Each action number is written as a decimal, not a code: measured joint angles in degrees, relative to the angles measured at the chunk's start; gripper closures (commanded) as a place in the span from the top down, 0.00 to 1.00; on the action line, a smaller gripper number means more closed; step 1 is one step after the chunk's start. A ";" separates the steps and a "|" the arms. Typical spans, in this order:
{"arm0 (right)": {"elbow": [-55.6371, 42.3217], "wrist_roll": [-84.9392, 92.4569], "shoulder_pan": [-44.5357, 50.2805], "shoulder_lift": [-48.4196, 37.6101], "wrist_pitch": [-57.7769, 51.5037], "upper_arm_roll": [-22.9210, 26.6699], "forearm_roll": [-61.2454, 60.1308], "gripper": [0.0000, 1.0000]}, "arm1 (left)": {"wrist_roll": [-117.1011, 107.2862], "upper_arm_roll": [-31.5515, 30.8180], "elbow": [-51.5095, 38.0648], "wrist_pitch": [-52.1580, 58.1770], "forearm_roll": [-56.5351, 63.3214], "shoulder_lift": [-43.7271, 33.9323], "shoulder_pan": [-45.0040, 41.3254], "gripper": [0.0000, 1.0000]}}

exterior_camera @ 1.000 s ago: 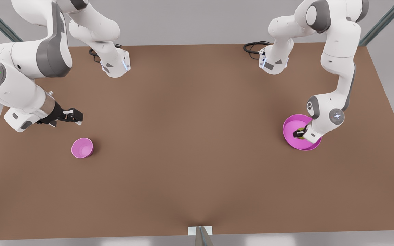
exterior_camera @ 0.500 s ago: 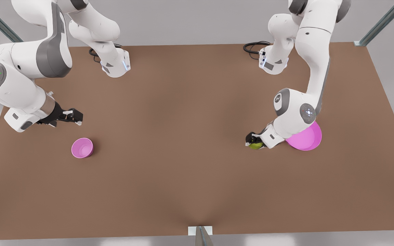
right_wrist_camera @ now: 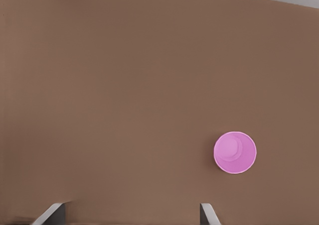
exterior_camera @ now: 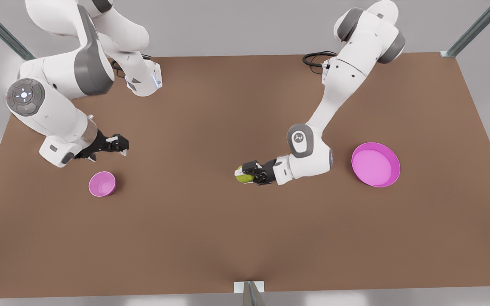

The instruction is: Use the left arm to pick up the apple from the plate, transfer it to the gripper of the right arm, and then use the right arm to place it into the bowl

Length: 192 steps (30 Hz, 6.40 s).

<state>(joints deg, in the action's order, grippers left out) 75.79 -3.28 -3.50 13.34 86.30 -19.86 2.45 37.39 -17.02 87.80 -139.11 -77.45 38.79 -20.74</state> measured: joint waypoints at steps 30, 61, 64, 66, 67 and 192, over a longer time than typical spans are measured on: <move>19.28 -2.64 -10.31 13.80 15.33 -6.69 -61.50 1.00 | 68.12 -10.51 -17.56 -3.20 -11.81 13.25 -2.24 0.62; 29.90 32.05 -9.69 20.01 17.33 -8.86 -85.32 1.00 | 83.12 -12.23 -19.75 -4.88 -12.26 15.27 -3.25 0.63; 29.68 34.62 -9.68 20.18 18.17 -8.85 -85.61 1.00 | 83.65 -12.23 -19.75 -4.88 -12.25 15.27 -3.24 0.63; 29.70 36.22 -9.61 20.37 18.87 -8.77 -85.67 1.00 | 83.95 -12.23 -19.75 -4.88 -12.24 15.27 -3.24 0.63; 29.74 37.00 -9.65 20.62 19.14 -8.72 -85.65 1.00 | 84.09 -12.23 -19.75 -4.88 -12.24 15.27 -3.24 0.63; 19.50 39.91 -32.20 22.71 24.55 -2.76 -9.83 0.88 | -22.35 19.30 -2.78 49.35 74.88 -30.79 19.23 1.00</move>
<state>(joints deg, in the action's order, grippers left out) 95.30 36.63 -35.70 36.05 110.85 -22.63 -7.38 15.05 2.28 85.02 -89.76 -2.58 7.99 -1.51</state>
